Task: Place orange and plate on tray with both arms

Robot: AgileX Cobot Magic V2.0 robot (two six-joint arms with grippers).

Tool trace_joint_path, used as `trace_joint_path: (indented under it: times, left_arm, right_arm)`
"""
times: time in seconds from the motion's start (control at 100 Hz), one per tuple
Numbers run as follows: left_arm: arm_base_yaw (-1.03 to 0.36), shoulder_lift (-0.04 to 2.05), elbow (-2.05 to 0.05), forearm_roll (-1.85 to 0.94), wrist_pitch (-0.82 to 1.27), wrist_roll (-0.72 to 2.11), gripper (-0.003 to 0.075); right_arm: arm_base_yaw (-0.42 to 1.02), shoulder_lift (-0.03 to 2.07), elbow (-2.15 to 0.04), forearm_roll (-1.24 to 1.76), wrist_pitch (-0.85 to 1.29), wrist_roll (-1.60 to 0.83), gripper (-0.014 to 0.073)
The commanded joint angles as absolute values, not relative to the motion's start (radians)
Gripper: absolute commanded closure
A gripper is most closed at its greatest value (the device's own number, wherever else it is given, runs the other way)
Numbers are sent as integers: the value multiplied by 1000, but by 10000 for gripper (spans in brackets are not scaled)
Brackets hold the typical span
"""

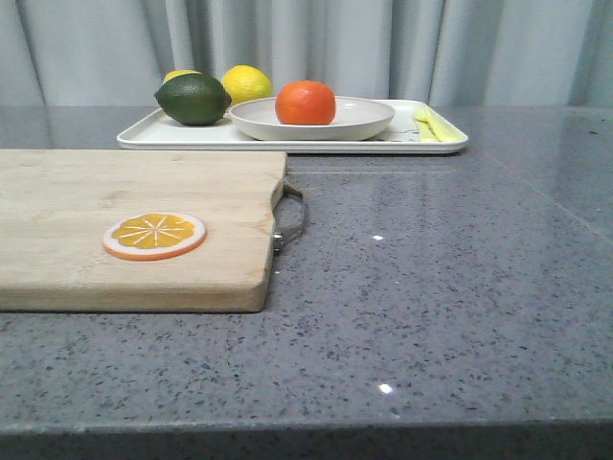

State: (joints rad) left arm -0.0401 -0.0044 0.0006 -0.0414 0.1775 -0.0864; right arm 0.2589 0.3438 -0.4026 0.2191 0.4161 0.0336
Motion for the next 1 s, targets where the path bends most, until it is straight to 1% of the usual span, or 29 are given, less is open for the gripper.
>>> trace_joint_path:
  times: [0.0,0.29,0.39,0.65,0.82,0.99]
  left_arm:
    - [-37,-35,24,-41,93,-93,739]
    - [-37,-35,24,-41,93,-93,739]
    - [-37,-35,24,-41,93,-93,739]
    - [-37,-35,24,-41,93,-93,739]
    - [-37,-35,24,-41,93,-93,739]
    - [-37,-35,24,-41,93,-93,739]
  right_arm:
    - [261,349,-431,215,338,23,660]
    - [261,349,-428,215,336,23,660]
    - [250,349,-407,197,290,23,660]
    - [151,318,-284,38,90,23,660]
    - [70,239,-191,-10,0,24,660]
    - [2,132,-93,-12,-31,24,660]
